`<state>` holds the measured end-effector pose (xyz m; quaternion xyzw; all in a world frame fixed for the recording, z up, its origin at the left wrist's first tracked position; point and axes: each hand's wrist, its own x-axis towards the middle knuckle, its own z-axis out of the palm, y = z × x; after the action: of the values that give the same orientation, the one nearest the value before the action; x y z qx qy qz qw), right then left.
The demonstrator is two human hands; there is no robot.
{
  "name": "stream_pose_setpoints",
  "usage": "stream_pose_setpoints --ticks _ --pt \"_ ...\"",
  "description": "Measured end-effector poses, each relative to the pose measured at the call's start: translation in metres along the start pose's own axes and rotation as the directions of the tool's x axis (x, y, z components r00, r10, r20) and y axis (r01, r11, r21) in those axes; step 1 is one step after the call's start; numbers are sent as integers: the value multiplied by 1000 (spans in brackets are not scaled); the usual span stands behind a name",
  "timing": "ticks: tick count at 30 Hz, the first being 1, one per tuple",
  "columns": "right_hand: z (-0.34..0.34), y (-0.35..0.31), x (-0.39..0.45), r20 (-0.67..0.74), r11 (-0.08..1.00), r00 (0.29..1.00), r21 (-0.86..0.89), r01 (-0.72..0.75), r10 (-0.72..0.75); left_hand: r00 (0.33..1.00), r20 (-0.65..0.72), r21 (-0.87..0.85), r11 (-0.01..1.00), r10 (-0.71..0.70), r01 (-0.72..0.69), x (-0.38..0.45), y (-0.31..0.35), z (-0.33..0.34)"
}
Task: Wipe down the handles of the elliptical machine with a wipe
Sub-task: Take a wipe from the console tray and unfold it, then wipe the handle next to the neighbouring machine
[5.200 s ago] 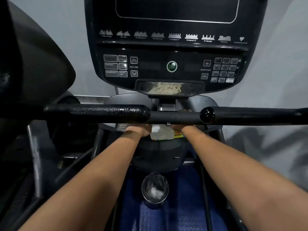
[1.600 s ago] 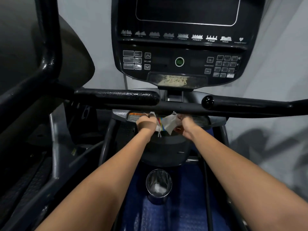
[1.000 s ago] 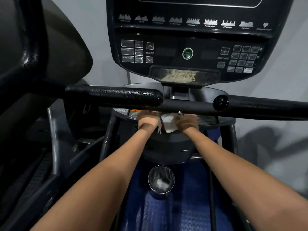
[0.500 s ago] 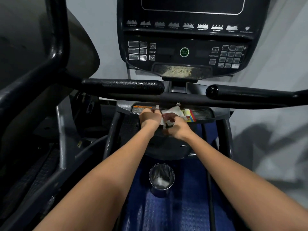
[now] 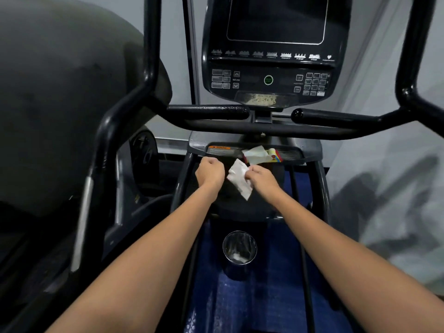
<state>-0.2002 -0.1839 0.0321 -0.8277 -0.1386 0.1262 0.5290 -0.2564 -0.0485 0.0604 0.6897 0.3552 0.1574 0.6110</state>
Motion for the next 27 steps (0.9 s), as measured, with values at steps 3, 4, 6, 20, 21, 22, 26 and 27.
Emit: stream_pose_setpoints --ticks 3,4,6,20,21,22,26,27 --pt "12 -23 -37 5 991 1000 136 -1 0 976 215 86 996 -19 1 -33 -2 -42" --pt "16 -32 -50 9 983 1000 185 11 -13 955 292 86 996 -49 25 -42 -3 -56" --pt "23 -48 -76 21 962 999 269 34 -42 937 344 52 998 -60 45 -61 -3 -83" --pt "86 -107 -207 287 923 923 356 146 -257 978 11 -101 973 210 -207 -186 -30 -244" --pt "92 -108 -213 315 925 909 343 161 -275 975 -18 -72 973 220 -221 -194 -36 -255" --pt "98 -110 -220 345 928 891 328 179 -294 974 -52 -48 973 222 -225 -202 -44 -265" --pt "131 -108 -252 471 935 819 286 208 -326 961 -204 46 982 186 -181 -244 -82 -302" --pt "141 -105 -261 501 938 802 275 209 -326 956 -241 64 986 166 -155 -255 -92 -310"
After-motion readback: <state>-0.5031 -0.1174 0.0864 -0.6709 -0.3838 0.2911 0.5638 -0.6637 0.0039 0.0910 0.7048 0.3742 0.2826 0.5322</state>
